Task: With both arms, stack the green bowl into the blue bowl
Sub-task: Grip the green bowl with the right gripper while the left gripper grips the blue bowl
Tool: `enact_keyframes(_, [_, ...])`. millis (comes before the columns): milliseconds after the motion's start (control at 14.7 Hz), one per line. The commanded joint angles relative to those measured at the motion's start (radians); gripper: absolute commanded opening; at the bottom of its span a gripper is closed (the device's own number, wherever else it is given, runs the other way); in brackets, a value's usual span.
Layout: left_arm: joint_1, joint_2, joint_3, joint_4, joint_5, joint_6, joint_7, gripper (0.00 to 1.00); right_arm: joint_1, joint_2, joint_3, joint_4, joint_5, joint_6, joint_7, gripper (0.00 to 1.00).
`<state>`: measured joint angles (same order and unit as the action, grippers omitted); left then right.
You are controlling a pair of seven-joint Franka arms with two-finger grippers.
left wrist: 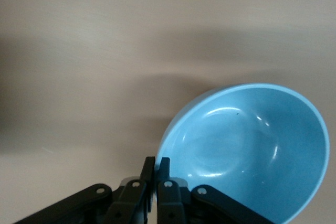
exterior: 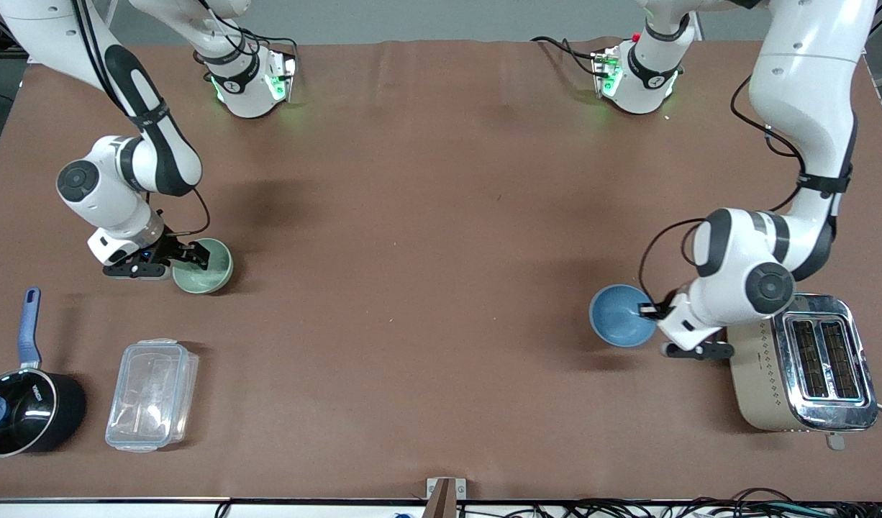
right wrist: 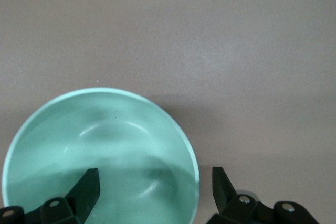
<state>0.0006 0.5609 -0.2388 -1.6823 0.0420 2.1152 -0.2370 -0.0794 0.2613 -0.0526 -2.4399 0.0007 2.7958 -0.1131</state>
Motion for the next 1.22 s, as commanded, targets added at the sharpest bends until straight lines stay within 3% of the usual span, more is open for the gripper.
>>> enact_keyframes(0, [-0.013, -0.027, -0.169, 0.012, 0.005, -0.069, -0.273, 0.00, 0.001, -0.019, 0.000, -0.042, -0.008, 0.025, -0.014, 0.50])
enact_keyframes(68, [-0.034, -0.023, -0.216, 0.015, 0.021, -0.064, -0.371, 0.00, -0.002, -0.019, 0.000, -0.042, -0.008, 0.022, -0.014, 0.26])
enact_keyframes(136, [-0.083, -0.012, -0.229, 0.027, 0.028, -0.063, -0.451, 0.00, -0.002, -0.020, 0.000, -0.041, -0.008, 0.016, -0.014, 0.08])
enact_keyframes(204, [-0.143, 0.005, -0.231, 0.054, 0.027, -0.063, -0.515, 0.00, -0.002, -0.022, 0.000, -0.039, -0.008, 0.004, -0.016, 0.00])
enact_keyframes(476, [-0.358, 0.109, -0.229, 0.145, 0.026, -0.058, -0.797, 0.00, 0.000, -0.074, 0.002, -0.013, -0.008, -0.085, -0.016, 0.00])
enact_keyframes(680, [-0.454, 0.154, -0.224, 0.147, 0.026, 0.020, -0.847, 0.00, 0.010, -0.143, 0.008, 0.065, -0.007, -0.291, 0.003, 0.00])
enact_keyframes(883, [-0.476, 0.201, -0.221, 0.147, 0.042, 0.107, -0.892, 0.00, 0.078, -0.174, 0.008, 0.209, 0.007, -0.554, 0.123, 0.00])
enact_keyframes(1019, [-0.476, 0.206, -0.212, 0.147, 0.050, 0.115, -0.892, 0.02, 0.188, -0.168, 0.008, 0.295, 0.036, -0.659, 0.302, 0.00])
enact_keyframes(1087, [-0.476, 0.205, -0.198, 0.148, 0.052, 0.115, -0.890, 0.17, 0.240, -0.166, 0.008, 0.311, 0.056, -0.665, 0.372, 0.00])
enact_keyframes(1155, [-0.476, 0.201, -0.191, 0.148, 0.055, 0.115, -0.889, 0.62, 0.280, -0.165, 0.008, 0.321, 0.080, -0.665, 0.415, 0.00])
